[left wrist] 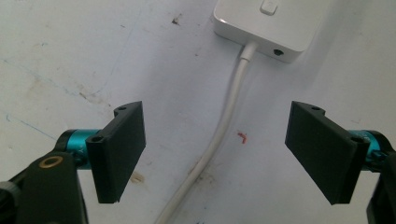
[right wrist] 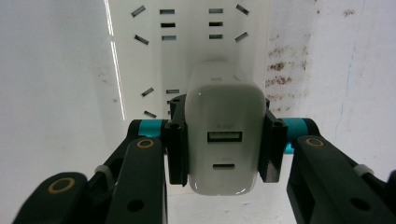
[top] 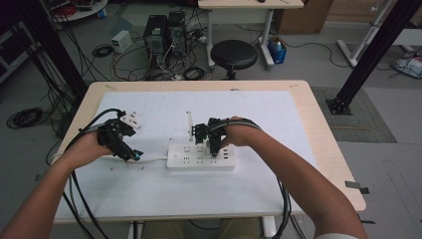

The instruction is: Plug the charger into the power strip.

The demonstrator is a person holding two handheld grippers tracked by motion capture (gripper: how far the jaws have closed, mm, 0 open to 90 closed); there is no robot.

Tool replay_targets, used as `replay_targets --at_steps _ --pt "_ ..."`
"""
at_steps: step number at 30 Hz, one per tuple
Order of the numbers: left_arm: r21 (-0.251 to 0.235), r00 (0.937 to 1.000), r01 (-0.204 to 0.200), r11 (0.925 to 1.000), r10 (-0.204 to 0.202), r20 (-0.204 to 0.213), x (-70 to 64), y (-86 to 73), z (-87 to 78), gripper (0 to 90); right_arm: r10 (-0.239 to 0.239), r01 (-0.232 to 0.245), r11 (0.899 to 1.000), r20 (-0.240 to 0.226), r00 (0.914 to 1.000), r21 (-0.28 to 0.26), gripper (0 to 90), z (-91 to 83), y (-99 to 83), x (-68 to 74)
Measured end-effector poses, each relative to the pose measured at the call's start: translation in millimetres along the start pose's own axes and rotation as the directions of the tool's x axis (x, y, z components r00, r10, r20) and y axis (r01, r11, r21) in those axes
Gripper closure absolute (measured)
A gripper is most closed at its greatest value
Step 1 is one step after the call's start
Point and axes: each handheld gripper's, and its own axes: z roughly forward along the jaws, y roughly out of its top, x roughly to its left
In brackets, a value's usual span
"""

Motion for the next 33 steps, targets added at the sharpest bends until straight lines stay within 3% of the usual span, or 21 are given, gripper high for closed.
replay_targets --at_steps 6,14,18,21,22,25,30,33 --pt "-0.013 0.9999 0.014 0.9998 -0.013 0.003 1.4 -0.1 1.5 20.2 0.0 -0.001 1.0 0.033 0.9995 0.023 62.3 0.1 3.0 4.9" --pt "-0.016 0.9998 0.021 0.9997 -0.021 0.006 7.0 -2.5 1.8 20.2 0.02 -0.018 0.998 -0.031 0.9993 0.061 62.4 0.7 8.4 -5.4" --pt "-0.013 0.9997 0.021 0.9997 -0.021 0.011 7.7 -2.4 3.5 20.2 0.024 -0.02 0.999 -0.076 0.9968 0.048 62.5 2.3 8.3 -13.3" --pt "-0.021 0.9997 0.019 0.9996 -0.018 0.014 7.4 -2.1 3.4 20.2 -0.006 0.007 0.999 -0.032 0.9995 0.052 62.6 3.1 9.8 -5.5" --pt "-0.024 0.9997 0.021 0.9995 -0.021 0.013 7.3 -2.3 3.5 20.3 -0.005 0.005 0.999 -0.002 1.0 0.044 62.6 3.2 8.8 -0.9" --pt "-0.02 0.9996 0.025 0.9995 -0.025 0.012 7.7 -4.1 2.8 20.2 0.018 -0.018 1.0 0.014 0.9997 0.016 62.6 3.8 4.8 2.5" --pt "-0.029 0.9994 0.035 0.999 -0.034 0.011 9.3 -8.0 0.9 20.2 0.062 -0.064 0.997 -0.036 0.9974 -0.054 62.3 6.0 -5.2 -4.5" --pt "-0.022 0.9993 0.037 0.9991 -0.036 0.012 9.8 -8.9 1.5 20.2 0.063 -0.067 0.996 -0.072 0.9954 -0.064 62.3 7.5 -6.5 -10.0"
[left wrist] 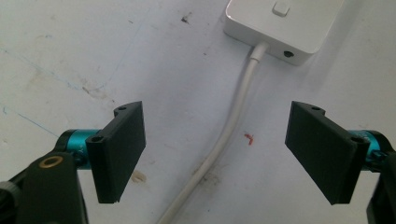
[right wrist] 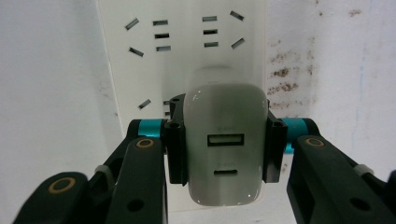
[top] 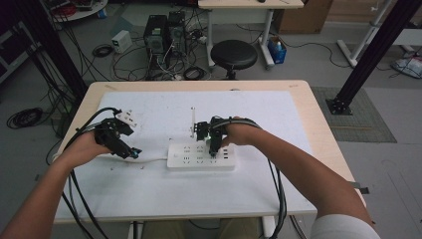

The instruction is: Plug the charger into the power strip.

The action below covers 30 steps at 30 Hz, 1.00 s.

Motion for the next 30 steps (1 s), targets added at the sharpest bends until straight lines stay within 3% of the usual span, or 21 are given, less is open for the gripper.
replay_targets --at_steps 3,9,14,22,23,24,25,26,27,28,30 --pt "-0.004 1.0 0.009 1.0 -0.009 0.001 -1.2 -0.7 -0.3 20.2 0.01 -0.01 1.0 -0.038 0.9992 0.014 62.4 1.1 1.5 -5.6" --pt "0.006 1.0 0.001 1.0 -0.001 0.0 0.2 -0.3 -0.4 20.2 -0.027 0.027 0.999 0.012 0.9996 0.035 62.3 3.7 4.0 0.9" --pt "0.002 1.0 0.002 1.0 -0.002 0.003 0.2 -2.2 0.1 20.2 0.017 -0.017 1.0 -0.042 0.999 0.01 62.4 5.2 0.9 -6.1" --pt "-0.001 1.0 0.008 1.0 -0.008 -0.001 -0.6 -3.1 -0.2 20.2 0.002 -0.003 1.0 -0.048 0.9988 -0.008 61.5 5.4 -1.1 -7.6" --pt "-0.002 0.9999 0.012 0.9999 -0.012 -0.001 -1.2 -3.3 -0.1 20.2 0.0 -0.001 1.0 -0.052 0.9987 -0.013 59.9 5.1 -1.9 -7.7" --pt "0.001 0.9999 0.009 1.0 -0.009 -0.005 -1.3 -3.6 -0.6 20.2 -0.021 0.019 0.999 -0.063 0.9978 -0.031 46.0 4.7 -4.3 -8.9" --pt "0.003 0.9999 0.009 1.0 -0.009 -0.008 -1.3 -3.9 -0.9 20.2 -0.011 0.004 0.997 -0.086 0.9962 -0.077 35.3 2.7 -8.4 -12.4" --pt "-0.002 0.9998 0.014 0.9999 -0.014 -0.012 -1.6 -4.6 -0.7 20.2 0.032 -0.045 0.993 -0.115 0.9928 -0.109 29.6 -0.5 -12.5 -16.0" --pt "-0.007 0.9998 0.017 0.9998 -0.017 -0.013 -1.8 -4.9 -1.1 20.2 0.085 -0.112 0.978 -0.153 0.9845 -0.174 24.0 -5.9 -21.2 -23.3" --pt "-0.011 0.9998 0.018 0.9998 -0.018 -0.012 -1.7 -5.0 -1.3 20.2 0.132 -0.166 0.965 -0.167 0.9771 -0.205 20.0 -11.1 -28.1 -27.3" --pt "-0.016 0.9998 0.017 0.9997 -0.017 -0.014 -2.1 -4.5 -1.4 20.2 0.193 -0.235 0.935 -0.175 0.9655 -0.267 19.9 -22.8 -43.2 -33.5"
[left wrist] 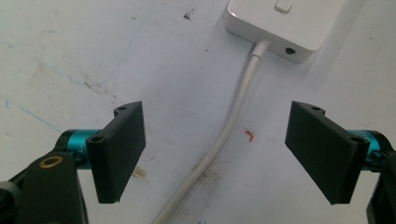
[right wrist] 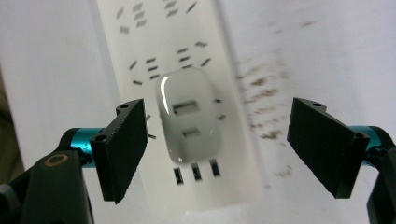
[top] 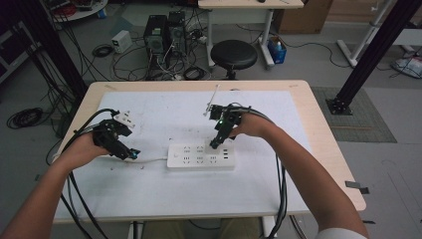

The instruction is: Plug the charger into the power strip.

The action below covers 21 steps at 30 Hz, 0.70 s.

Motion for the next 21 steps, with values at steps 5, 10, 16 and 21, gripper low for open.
replay_targets --at_steps 5,10,16,21 --pt "0.007 1.0 -0.007 0.9999 0.007 0.004 -0.5 0.6 0.7 20.2 0.12 -0.117 0.987 0.018 0.9926 -0.107 19.8 -27.0 -21.6 -7.7" --pt "0.001 1.0 -0.007 1.0 0.007 0.006 -2.9 0.5 0.8 20.2 0.134 -0.117 0.985 0.139 0.9811 -0.129 9.7 -39.9 -34.1 0.0" --pt "-0.005 0.9999 -0.013 0.9999 0.013 0.004 -5.5 0.4 -1.9 20.2 0.045 -0.041 0.998 0.071 0.9964 -0.045 9.6 -45.9 -34.7 12.3" --pt "-0.007 0.9999 -0.017 0.9998 0.017 0.002 -8.5 -0.4 -4.5 20.2 0.023 -0.018 0.999 0.178 0.9838 -0.028 0.6 -47.4 -26.9 23.8"
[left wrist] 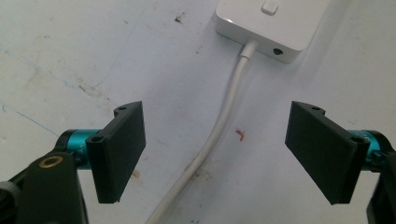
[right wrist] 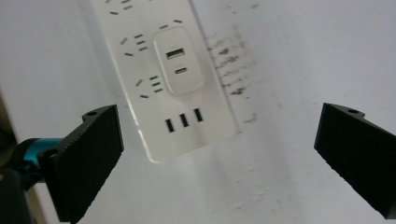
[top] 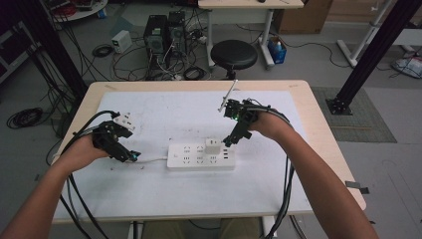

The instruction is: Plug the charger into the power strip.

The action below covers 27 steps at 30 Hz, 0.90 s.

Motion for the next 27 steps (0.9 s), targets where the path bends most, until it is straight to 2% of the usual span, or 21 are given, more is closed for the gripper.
replay_targets --at_steps 3,4,7,8,10,13,18,21,24,27 --pt "-0.011 1.0 0.0 0.9999 0.0 -0.002 -2.2 -1.0 -1.3 20.2 -0.002 0.003 1.0 0.05 0.9987 -0.011 0.6 -6.1 -1.0 2.9" --pt "-0.01 1.0 -0.003 0.9999 0.003 -0.001 -2.7 -1.4 -1.7 20.2 0.008 -0.008 1.0 0.046 0.9989 -0.011 0.6 -8.5 -2.8 3.6" --pt "-0.017 1.0 0.007 0.9998 -0.007 -0.001 -4.5 -3.1 -1.5 20.2 0.038 -0.037 0.999 0.08 0.9961 -0.01 0.6 -16.0 -11.7 5.0" --pt "-0.017 1.0 0.003 0.9998 -0.003 -0.001 -4.6 -3.3 -1.6 20.2 0.042 -0.04 0.999 0.089 0.9952 -0.018 0.7 -19.4 -15.9 5.8" --pt "-0.019 1.0 0.001 0.9998 -0.001 -0.001 -5.8 -3.4 -2.3 20.2 0.078 -0.076 0.997 0.089 0.993 -0.022 0.6 -26.4 -25.4 7.6" --pt "-0.027 1.0 -0.002 0.9996 0.002 -0.003 -8.2 -3.6 -4.1 20.2 0.095 -0.09 0.995 0.117 0.9886 -0.046 0.6 -36.0 -43.8 9.1" --pt "-0.044 0.9999 0.0 0.999 0.0 -0.013 -11.0 -5.3 -8.5 20.2 0.133 -0.122 0.99 0.168 0.9768 -0.07 0.6 -47.3 -73.7 18.1" --pt "-0.046 0.9999 -0.002 0.999 0.001 -0.016 -12.5 -6.5 -10.5 20.2 0.193 -0.186 0.981 0.146 0.9703 -0.059 0.7 -49.9 -86.6 23.6" --pt "-0.05 0.9999 0.0 0.9987 -0.001 -0.017 -13.3 -7.1 -11.3 20.2 0.187 -0.179 0.982 0.16 0.9692 -0.065 0.7 -51.5 -97.6 28.3" --pt "-0.05 0.9999 -0.004 0.9987 0.003 -0.016 -13.5 -7.2 -12.0 20.2 0.208 -0.2 0.978 0.155 0.9657 -0.066 0.7 -51.4 -106.1 31.6"
